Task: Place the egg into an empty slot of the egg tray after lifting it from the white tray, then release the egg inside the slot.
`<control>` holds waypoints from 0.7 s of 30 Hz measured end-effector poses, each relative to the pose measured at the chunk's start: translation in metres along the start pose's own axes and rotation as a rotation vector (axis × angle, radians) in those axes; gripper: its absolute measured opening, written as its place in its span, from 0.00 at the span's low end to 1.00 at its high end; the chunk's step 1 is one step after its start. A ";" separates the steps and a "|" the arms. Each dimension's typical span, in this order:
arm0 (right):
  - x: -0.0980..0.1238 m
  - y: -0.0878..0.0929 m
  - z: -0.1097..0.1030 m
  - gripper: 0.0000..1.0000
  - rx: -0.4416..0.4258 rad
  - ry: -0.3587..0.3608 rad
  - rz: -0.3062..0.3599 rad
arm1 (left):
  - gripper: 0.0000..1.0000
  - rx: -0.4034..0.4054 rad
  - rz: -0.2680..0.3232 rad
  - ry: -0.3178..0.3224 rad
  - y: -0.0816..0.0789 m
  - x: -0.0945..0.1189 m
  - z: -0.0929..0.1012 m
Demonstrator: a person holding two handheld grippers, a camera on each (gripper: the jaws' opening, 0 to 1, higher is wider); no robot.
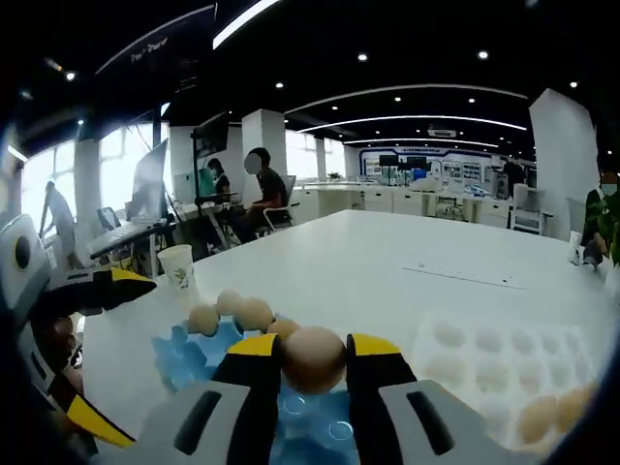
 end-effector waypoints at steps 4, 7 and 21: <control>-0.002 -0.001 -0.011 0.27 0.015 -0.032 0.018 | 0.98 -0.001 -0.002 -0.004 0.001 0.001 -0.001; -0.003 -0.003 -0.020 0.27 0.023 -0.057 0.031 | 0.98 -0.001 -0.005 -0.009 0.001 0.003 -0.002; -0.019 -0.005 -0.058 0.27 0.065 -0.146 0.046 | 0.98 0.008 -0.013 -0.031 0.007 0.011 -0.008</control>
Point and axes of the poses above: the point that each gripper's makers call its tool centre point, and the gripper's own axes: x roughly backward along the fingers, z roughly to its right, y roughly out of its underside, the point moved 5 cm from there along x, roughly backward along the fingers, and after that the axes turned 15 degrees about y, right-handed, at the moved point
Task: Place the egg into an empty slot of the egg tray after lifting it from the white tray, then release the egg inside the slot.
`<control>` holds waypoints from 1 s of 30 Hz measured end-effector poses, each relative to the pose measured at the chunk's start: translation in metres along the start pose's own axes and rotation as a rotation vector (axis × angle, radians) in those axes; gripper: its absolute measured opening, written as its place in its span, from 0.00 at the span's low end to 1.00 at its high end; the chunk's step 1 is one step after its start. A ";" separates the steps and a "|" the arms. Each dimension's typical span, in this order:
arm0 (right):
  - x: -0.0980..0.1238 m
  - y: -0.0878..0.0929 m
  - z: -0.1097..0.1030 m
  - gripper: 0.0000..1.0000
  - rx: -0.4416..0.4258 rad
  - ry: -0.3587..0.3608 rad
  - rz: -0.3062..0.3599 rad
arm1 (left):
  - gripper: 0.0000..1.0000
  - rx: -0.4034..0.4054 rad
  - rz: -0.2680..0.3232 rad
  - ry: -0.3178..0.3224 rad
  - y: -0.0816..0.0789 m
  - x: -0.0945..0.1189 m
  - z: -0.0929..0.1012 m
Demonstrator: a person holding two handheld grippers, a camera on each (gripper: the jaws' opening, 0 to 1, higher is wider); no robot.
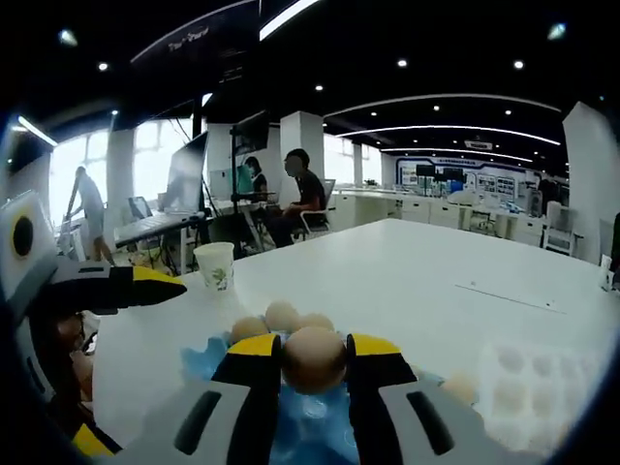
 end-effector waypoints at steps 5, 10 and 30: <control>-0.009 0.001 -0.010 0.27 0.013 -0.024 -0.008 | 0.98 -0.007 -0.003 0.002 -0.001 -0.001 -0.002; -0.014 0.002 -0.018 0.27 0.031 -0.036 -0.001 | 0.98 -0.004 -0.001 -0.002 0.000 0.000 -0.004; -0.033 0.023 -0.030 0.28 0.084 -0.051 -0.032 | 0.98 0.012 -0.014 -0.010 0.004 -0.003 -0.014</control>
Point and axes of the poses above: the point that each gripper's makers call its tool centre point, and the gripper's own axes: x roughly backward along the fingers, z roughly to its right, y roughly out of its underside, the point moved 5 cm from there along x, roughly backward along the fingers, and after that the axes turned 15 degrees about y, right-handed, at the moved point
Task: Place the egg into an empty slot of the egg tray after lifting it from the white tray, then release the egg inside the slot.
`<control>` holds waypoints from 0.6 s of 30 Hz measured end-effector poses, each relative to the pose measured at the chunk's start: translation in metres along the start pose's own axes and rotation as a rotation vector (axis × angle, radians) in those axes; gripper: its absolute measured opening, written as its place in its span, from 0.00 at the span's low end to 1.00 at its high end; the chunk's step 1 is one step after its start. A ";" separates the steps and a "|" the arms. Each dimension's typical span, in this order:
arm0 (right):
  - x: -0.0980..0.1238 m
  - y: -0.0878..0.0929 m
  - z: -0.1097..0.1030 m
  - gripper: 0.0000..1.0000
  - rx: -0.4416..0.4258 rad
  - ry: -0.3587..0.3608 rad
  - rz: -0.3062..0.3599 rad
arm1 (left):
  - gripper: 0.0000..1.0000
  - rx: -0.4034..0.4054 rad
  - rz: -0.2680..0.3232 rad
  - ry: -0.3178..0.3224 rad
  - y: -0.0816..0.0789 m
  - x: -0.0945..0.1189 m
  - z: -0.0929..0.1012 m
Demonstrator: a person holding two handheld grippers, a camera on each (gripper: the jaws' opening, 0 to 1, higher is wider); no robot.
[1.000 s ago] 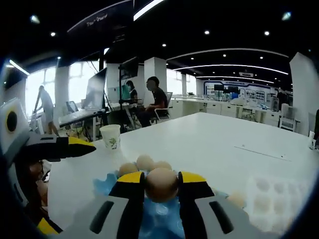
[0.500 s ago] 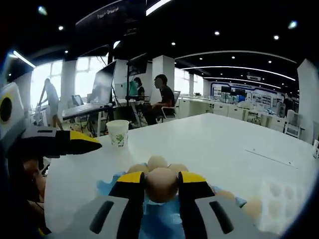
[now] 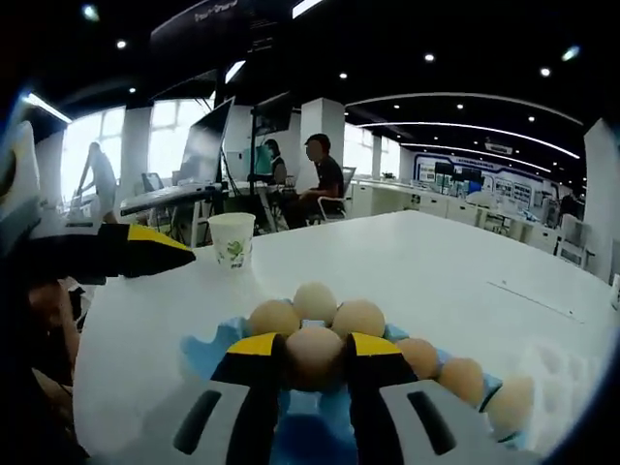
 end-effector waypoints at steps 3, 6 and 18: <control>-0.001 0.001 0.001 0.28 -0.011 -0.004 0.002 | 0.98 0.001 -0.002 0.000 0.001 -0.001 0.000; -0.001 0.002 0.001 0.29 -0.013 -0.005 0.002 | 0.98 0.001 -0.002 0.004 0.001 -0.003 0.001; 0.000 0.006 0.005 0.35 -0.006 -0.001 0.007 | 0.98 0.005 -0.003 0.011 0.002 -0.004 0.004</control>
Point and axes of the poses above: the point that each gripper's makers call its tool centre point, and the gripper's own axes: x roughly backward along the fingers, z roughly to its right, y roughly out of its underside, the point moved 5 cm from there along x, roughly backward along the fingers, and after that the axes turned 15 degrees about y, right-handed, at the moved point
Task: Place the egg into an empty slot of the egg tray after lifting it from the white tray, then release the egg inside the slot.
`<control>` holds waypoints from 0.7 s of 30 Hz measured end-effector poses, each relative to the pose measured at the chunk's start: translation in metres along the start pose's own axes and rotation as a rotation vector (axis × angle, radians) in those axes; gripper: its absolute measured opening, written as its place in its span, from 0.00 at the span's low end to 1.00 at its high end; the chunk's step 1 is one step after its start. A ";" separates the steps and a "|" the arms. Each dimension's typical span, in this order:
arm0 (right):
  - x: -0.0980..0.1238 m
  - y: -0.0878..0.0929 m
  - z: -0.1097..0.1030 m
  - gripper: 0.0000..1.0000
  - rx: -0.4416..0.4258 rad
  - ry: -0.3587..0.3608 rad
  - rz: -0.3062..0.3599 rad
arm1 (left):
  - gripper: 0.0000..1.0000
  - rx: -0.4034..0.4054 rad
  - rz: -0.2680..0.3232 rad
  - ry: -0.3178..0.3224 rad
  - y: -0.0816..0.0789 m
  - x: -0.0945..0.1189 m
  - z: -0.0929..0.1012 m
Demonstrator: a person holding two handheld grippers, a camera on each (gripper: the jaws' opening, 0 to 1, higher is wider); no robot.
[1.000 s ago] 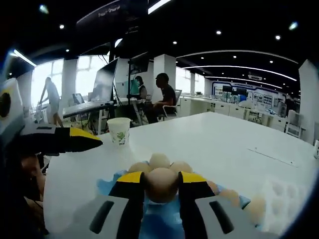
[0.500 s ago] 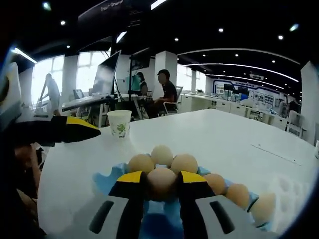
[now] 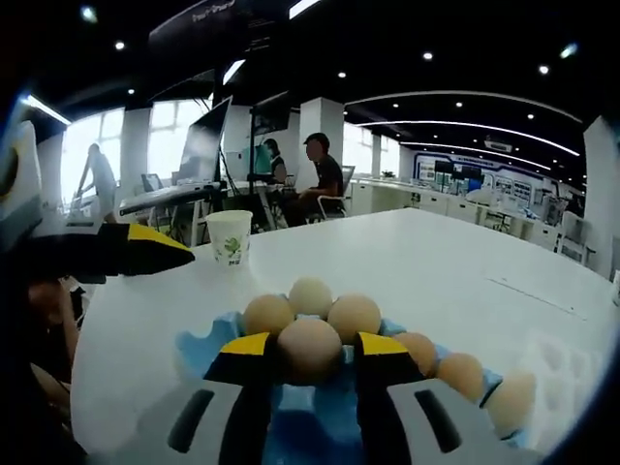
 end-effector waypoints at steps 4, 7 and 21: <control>0.005 -0.006 0.005 0.40 -0.021 0.015 0.041 | 0.98 0.000 0.006 0.001 -0.001 0.000 0.001; 0.007 -0.009 0.011 0.49 -0.011 0.046 0.051 | 0.98 -0.002 0.000 0.004 0.000 -0.001 0.002; 0.027 -0.007 0.039 0.74 -0.017 0.122 0.029 | 0.99 0.010 0.040 0.026 -0.005 -0.004 0.011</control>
Point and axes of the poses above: the point that each gripper's makers call its tool centre point, and the gripper's own axes: x roughly backward along the fingers, z roughly to its right, y roughly out of its underside, the point moved 5 cm from there along x, roughly backward along the fingers, and after that the axes turned 15 degrees about y, right-handed, at the moved point
